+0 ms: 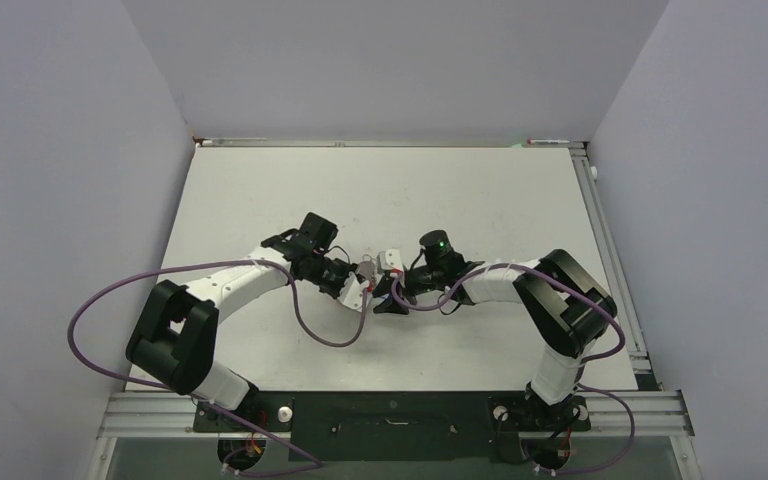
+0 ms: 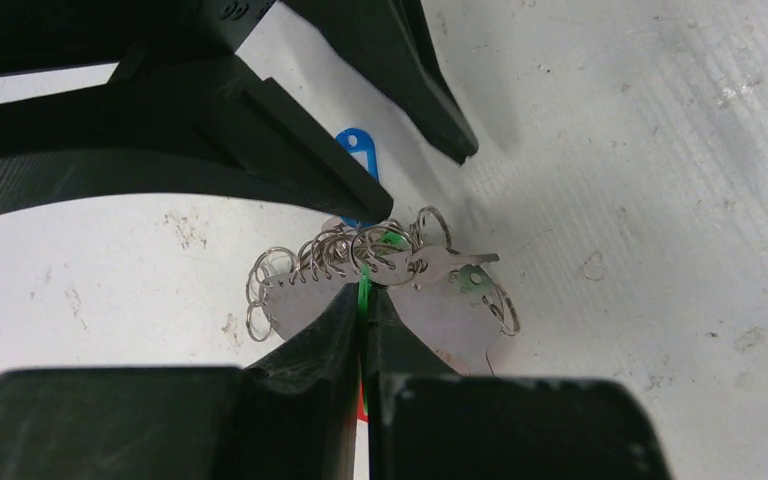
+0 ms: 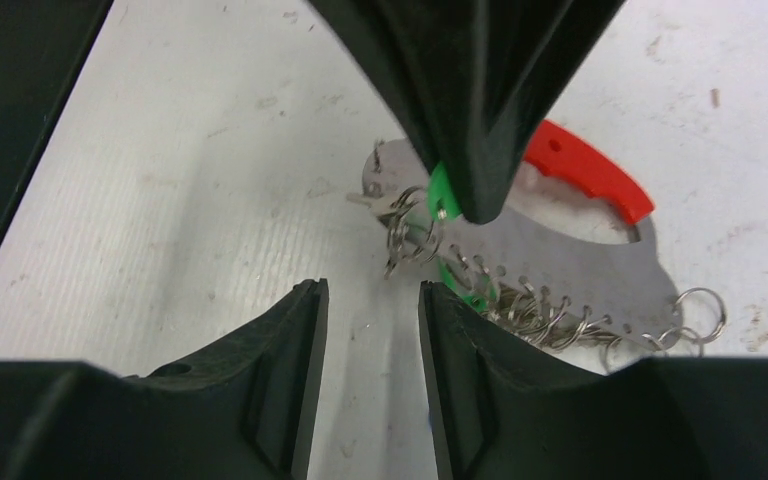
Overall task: Remove the keys from the keyring
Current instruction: Remove the key from the keyring.
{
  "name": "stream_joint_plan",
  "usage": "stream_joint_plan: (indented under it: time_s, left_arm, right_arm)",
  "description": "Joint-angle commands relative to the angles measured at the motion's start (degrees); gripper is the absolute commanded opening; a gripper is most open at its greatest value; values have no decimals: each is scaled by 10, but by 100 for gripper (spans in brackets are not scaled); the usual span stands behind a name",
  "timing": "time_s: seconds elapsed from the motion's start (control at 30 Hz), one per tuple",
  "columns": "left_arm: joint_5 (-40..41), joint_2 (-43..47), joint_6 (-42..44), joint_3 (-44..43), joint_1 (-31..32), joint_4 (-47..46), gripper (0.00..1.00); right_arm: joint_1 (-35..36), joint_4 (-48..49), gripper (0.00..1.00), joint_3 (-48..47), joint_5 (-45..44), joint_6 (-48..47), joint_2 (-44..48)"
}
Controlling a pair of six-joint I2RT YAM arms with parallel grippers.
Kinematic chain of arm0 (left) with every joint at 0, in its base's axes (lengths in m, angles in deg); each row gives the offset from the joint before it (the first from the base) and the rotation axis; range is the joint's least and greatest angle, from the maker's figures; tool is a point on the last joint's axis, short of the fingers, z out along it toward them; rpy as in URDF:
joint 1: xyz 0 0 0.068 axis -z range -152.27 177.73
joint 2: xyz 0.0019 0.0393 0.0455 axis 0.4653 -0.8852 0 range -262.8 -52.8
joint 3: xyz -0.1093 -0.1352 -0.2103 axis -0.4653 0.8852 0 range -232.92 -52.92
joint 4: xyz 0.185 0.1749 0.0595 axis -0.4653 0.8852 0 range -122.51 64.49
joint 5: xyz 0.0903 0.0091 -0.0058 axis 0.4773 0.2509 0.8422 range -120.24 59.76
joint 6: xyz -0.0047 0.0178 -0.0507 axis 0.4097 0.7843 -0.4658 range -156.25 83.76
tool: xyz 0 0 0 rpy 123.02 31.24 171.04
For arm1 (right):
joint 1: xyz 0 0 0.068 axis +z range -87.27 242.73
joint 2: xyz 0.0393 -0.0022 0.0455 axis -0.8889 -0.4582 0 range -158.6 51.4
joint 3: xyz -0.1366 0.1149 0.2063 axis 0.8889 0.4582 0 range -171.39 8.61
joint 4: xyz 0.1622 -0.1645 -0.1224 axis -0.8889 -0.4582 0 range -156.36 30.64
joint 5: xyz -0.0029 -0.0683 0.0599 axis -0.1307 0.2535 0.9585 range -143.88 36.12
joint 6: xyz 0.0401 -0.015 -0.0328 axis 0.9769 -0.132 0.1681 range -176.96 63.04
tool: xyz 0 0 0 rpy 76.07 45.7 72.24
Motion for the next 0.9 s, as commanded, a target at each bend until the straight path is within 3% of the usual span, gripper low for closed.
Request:
stream_joint_plan:
  time_s: [0.0,0.17,0.47,0.63,0.87]
  left_arm:
    - [-35,18,-18,-29,-4,6,0]
    - [-36,16,-37,-35,-6,-1,0]
    - [-41,10,-67,-50,-7,-8,0]
    - [-45,7,-78,-58,-11,-10,0]
    - [-49,8,-83,-61,-13,-4,0]
  right_arm:
    - [-3,158,39,10,11,110,26]
    - [-3,232,39,28,5,151,23]
    - [-2,237,38,31,-11,140,16]
    - [-3,237,44,36,-15,130,14]
    - [-6,271,38,43,-13,147,8]
